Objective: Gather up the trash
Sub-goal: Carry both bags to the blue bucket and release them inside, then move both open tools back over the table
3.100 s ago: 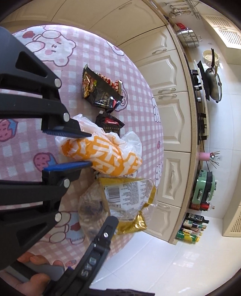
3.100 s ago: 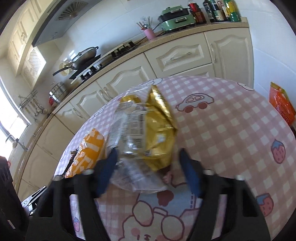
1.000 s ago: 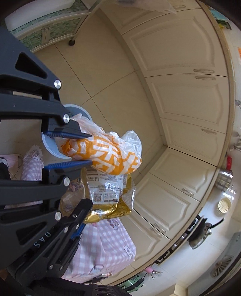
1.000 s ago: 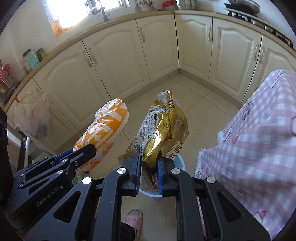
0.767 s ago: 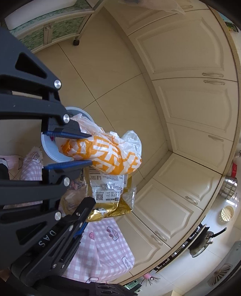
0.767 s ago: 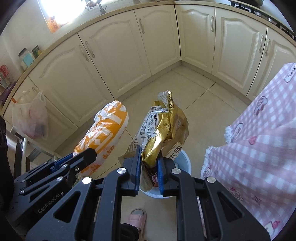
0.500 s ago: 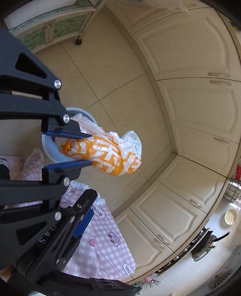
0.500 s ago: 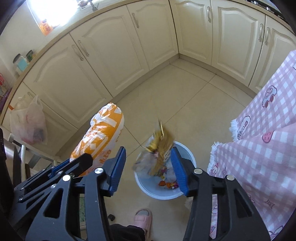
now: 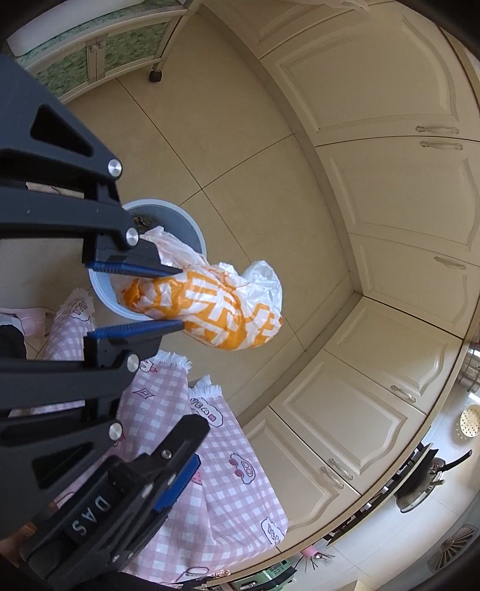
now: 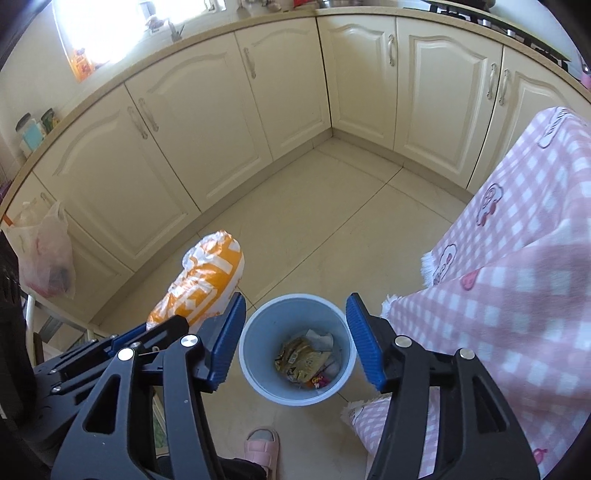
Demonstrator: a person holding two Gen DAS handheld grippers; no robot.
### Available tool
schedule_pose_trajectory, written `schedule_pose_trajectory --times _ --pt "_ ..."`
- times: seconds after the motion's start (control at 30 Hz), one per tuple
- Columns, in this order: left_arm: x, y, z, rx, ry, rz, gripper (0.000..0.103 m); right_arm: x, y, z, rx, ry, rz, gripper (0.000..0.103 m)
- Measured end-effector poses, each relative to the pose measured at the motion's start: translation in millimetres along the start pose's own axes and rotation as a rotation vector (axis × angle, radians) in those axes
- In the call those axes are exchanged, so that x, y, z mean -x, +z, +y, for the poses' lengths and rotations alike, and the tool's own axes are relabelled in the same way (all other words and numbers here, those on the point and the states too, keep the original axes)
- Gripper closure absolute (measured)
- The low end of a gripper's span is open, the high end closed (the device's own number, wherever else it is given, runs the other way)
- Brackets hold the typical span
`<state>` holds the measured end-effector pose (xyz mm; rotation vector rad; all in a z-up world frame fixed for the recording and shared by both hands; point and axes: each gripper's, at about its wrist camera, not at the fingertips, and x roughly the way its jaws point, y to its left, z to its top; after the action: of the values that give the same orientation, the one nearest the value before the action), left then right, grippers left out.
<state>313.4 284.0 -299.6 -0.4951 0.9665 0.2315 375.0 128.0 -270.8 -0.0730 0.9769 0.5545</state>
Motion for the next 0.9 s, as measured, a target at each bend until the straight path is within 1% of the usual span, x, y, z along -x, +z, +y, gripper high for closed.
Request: schedule_pose_trajectory --times 0.1,0.2,0.3,0.4,0.47,0.5,0.7,0.9 --pt "2 2 -7 -0.008 -0.006 -0.007 0.082 10 2 -3 -0.008 -0.008 -0.032 0.048" --pt "7 5 -13 -0.016 -0.012 -0.018 0.082 20 3 -8 -0.018 -0.009 -0.060 0.044" --pt "14 9 -21 -0.032 -0.020 -0.041 0.081 30 5 -13 -0.030 -0.010 -0.090 0.043" --pt "21 14 -28 -0.039 -0.027 -0.052 0.070 41 9 -16 -0.039 -0.014 -0.117 0.042" --pt "26 15 -31 -0.037 -0.027 -0.069 0.058 46 10 -18 -0.049 -0.013 -0.127 0.040" --pt "30 15 -31 -0.039 -0.026 -0.077 0.056 49 10 -20 -0.052 -0.016 -0.132 0.040" --pt "46 13 -44 -0.059 -0.029 -0.093 0.056 73 10 -30 -0.065 -0.027 -0.165 0.039" --pt "75 8 -68 -0.087 -0.056 -0.133 0.056 108 5 -43 -0.076 -0.038 -0.217 0.039"
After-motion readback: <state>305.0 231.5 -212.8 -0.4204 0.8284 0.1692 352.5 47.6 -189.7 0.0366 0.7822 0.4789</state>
